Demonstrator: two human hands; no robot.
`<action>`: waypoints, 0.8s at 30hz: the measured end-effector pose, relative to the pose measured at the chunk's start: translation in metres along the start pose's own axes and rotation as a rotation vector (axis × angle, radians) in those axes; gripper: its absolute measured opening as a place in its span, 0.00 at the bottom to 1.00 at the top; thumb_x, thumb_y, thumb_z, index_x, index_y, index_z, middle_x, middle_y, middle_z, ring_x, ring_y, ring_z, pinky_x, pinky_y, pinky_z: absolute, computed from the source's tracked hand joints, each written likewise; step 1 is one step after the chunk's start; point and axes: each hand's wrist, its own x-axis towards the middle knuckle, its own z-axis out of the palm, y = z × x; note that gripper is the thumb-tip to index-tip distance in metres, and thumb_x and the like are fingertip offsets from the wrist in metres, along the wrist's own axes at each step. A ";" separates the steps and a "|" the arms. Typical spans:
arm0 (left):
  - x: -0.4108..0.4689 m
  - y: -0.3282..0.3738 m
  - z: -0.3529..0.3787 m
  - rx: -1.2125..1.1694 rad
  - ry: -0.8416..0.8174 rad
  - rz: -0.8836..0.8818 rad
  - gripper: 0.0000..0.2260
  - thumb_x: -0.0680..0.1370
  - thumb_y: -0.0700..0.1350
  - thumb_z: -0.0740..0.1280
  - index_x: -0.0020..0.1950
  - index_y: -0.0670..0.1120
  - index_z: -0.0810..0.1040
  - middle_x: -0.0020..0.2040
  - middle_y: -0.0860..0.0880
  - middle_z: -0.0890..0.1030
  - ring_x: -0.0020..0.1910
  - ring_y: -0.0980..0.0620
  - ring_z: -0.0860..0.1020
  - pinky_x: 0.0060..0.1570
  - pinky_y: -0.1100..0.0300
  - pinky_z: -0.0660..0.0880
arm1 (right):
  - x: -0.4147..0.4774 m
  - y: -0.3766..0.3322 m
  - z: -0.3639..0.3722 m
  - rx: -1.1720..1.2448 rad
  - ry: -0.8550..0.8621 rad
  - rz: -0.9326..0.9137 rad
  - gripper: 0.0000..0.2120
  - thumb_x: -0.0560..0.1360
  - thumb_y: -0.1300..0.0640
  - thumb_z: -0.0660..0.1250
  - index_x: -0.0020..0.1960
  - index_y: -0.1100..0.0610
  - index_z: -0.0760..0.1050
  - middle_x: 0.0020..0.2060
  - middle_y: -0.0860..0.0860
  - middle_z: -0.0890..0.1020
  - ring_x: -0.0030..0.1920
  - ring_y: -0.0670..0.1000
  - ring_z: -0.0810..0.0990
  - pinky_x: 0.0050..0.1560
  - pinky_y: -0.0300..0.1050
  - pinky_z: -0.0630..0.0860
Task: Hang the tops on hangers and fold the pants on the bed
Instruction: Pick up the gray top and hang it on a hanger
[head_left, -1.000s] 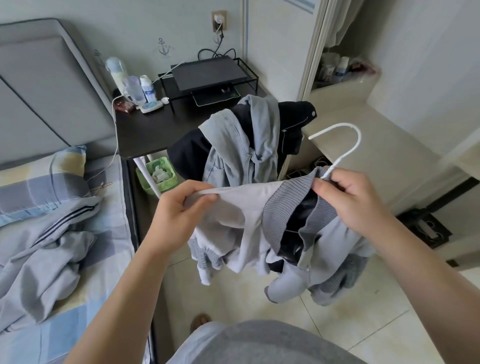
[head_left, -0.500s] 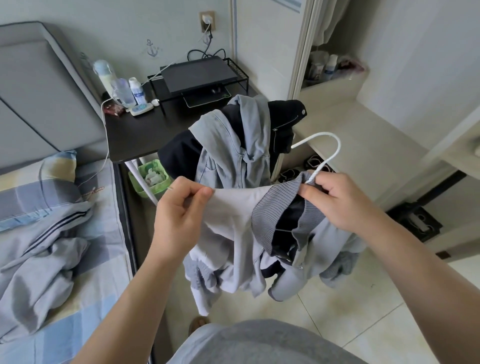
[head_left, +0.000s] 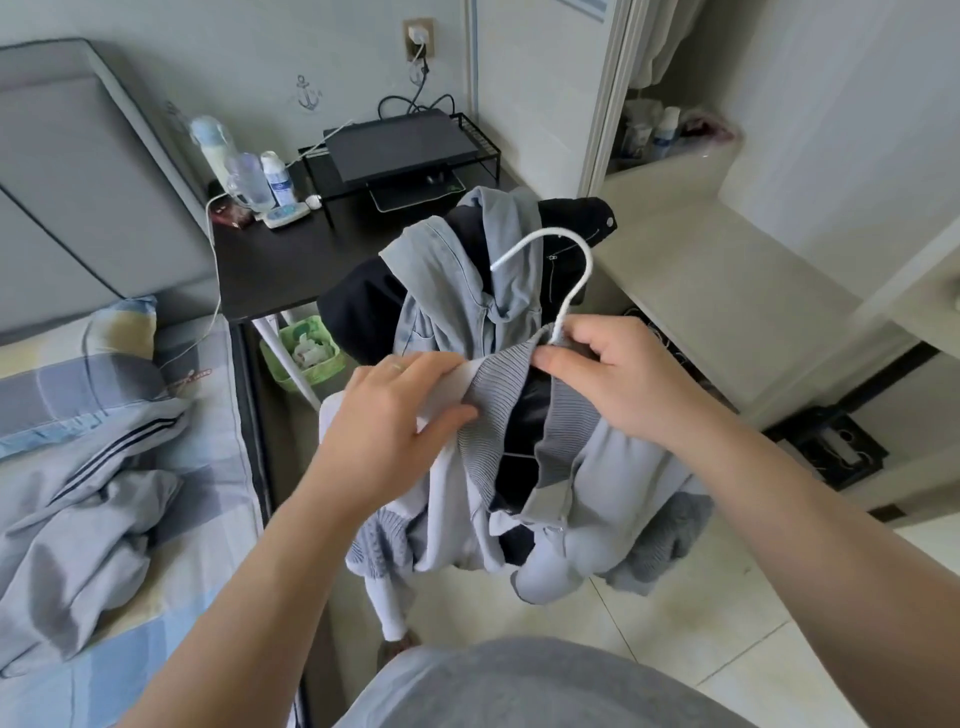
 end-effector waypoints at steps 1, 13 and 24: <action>0.004 0.005 0.004 -0.022 0.054 -0.006 0.08 0.80 0.45 0.69 0.57 0.44 0.81 0.48 0.53 0.81 0.47 0.52 0.76 0.53 0.46 0.74 | 0.002 0.000 -0.002 0.016 -0.012 -0.004 0.17 0.74 0.44 0.67 0.34 0.53 0.69 0.25 0.42 0.66 0.28 0.41 0.63 0.30 0.33 0.61; 0.057 0.011 0.026 -0.204 0.116 -0.084 0.05 0.82 0.39 0.66 0.48 0.43 0.80 0.34 0.52 0.76 0.35 0.54 0.72 0.40 0.63 0.69 | -0.073 0.060 -0.076 -0.242 -0.006 0.243 0.20 0.81 0.51 0.64 0.37 0.57 0.59 0.28 0.46 0.61 0.30 0.44 0.62 0.34 0.44 0.60; 0.176 0.042 0.131 -0.287 -0.101 0.163 0.07 0.82 0.41 0.64 0.57 0.41 0.80 0.55 0.49 0.80 0.58 0.48 0.75 0.60 0.47 0.72 | -0.090 0.053 -0.100 0.077 0.321 0.477 0.12 0.75 0.50 0.61 0.33 0.46 0.72 0.28 0.43 0.71 0.32 0.41 0.71 0.37 0.37 0.67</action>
